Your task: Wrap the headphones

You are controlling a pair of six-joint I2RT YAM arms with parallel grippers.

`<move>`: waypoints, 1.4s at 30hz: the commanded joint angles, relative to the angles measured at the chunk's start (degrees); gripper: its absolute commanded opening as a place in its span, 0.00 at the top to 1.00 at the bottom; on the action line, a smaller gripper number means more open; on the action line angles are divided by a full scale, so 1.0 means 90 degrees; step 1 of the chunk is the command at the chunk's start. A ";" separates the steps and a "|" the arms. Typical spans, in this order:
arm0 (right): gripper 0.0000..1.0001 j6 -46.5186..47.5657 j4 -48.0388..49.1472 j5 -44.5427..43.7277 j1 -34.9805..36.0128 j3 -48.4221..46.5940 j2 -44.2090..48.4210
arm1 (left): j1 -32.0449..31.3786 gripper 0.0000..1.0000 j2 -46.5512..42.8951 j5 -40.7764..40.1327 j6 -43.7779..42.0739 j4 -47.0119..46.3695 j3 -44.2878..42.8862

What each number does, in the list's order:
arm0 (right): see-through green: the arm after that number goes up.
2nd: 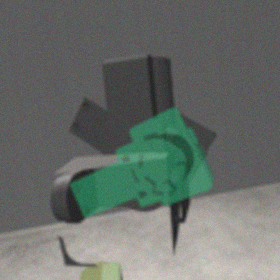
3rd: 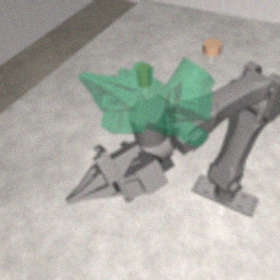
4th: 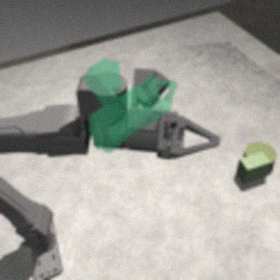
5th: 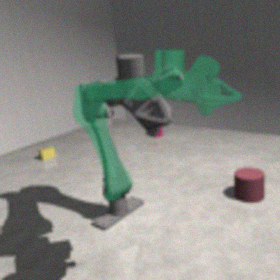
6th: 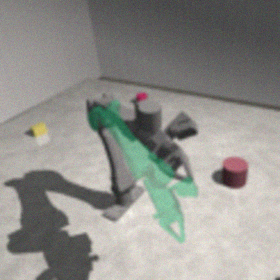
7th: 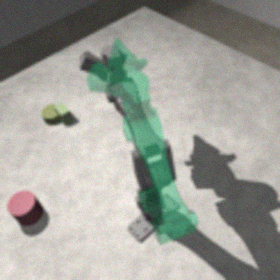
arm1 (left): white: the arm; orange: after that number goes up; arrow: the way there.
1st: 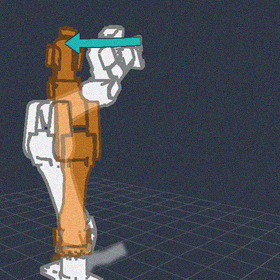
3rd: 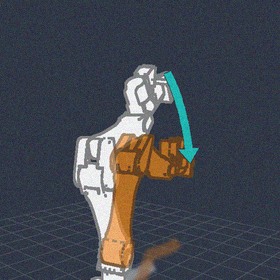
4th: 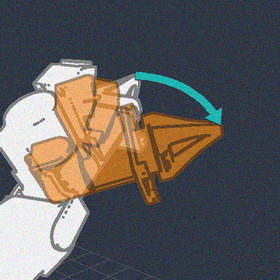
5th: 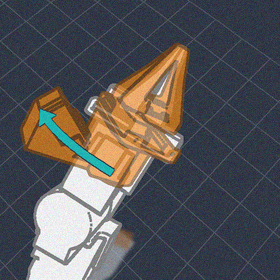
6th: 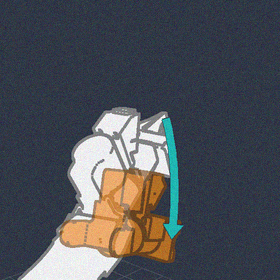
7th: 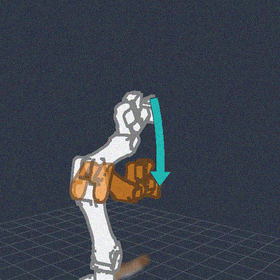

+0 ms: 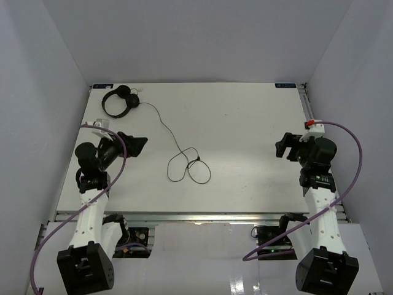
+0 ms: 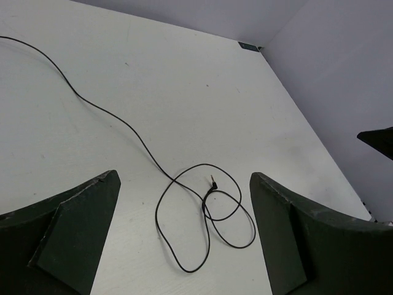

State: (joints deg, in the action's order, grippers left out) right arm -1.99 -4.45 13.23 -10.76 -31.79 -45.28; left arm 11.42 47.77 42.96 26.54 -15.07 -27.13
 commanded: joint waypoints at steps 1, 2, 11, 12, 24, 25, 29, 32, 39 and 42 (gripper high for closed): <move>0.10 0.0945 0.0203 0.0821 -0.0006 0.0014 0.0171 | -0.0029 0.02 0.0215 0.0005 -0.0125 0.0233 -0.0137; 0.10 0.1590 -0.0042 0.1852 -0.0005 0.0035 0.0156 | -0.0029 0.02 0.0249 -0.0022 -0.0127 0.0280 -0.0157; 0.10 0.3680 -0.1173 0.4653 -0.0005 0.0179 0.0149 | -0.0029 0.02 0.0306 -0.0468 -0.0181 0.0553 -0.0214; 0.10 0.3702 -0.1151 0.4637 -0.0005 0.0190 0.0133 | -0.0029 0.02 0.0323 -0.0613 -0.0193 0.0592 -0.0225; 0.09 0.3482 -0.1137 0.4494 -0.0005 0.0160 0.0116 | 0.0612 0.10 0.4568 -0.3585 0.1353 0.2431 -0.2935; 0.09 0.3475 -0.1140 0.4520 -0.0005 0.0156 0.0143 | 0.0612 0.10 0.4867 -0.3742 0.1479 0.2558 -0.3336; 0.09 0.3463 -0.1195 0.4603 -0.0005 0.0114 0.0129 | 0.0606 0.11 0.6174 -0.4275 0.1798 0.3048 -0.4618; 0.09 0.3464 -0.1226 0.4585 -0.0005 0.0074 0.0098 | 0.0606 0.11 0.6954 -0.4806 0.1913 0.3612 -0.5500; 0.09 0.3550 -0.1302 0.4601 -0.0005 0.0033 -0.0052 | 0.0606 0.12 0.8350 -0.5384 0.2100 0.4199 -0.7638; 0.09 0.3560 -0.1303 0.4554 -0.0005 0.0026 -0.0120 | 0.0606 0.13 0.8849 -0.5450 0.2173 0.4351 -0.8265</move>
State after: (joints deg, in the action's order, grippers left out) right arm 29.13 -15.95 53.09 -10.81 -29.98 -45.66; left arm 16.99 124.70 -2.99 44.44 20.99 -94.46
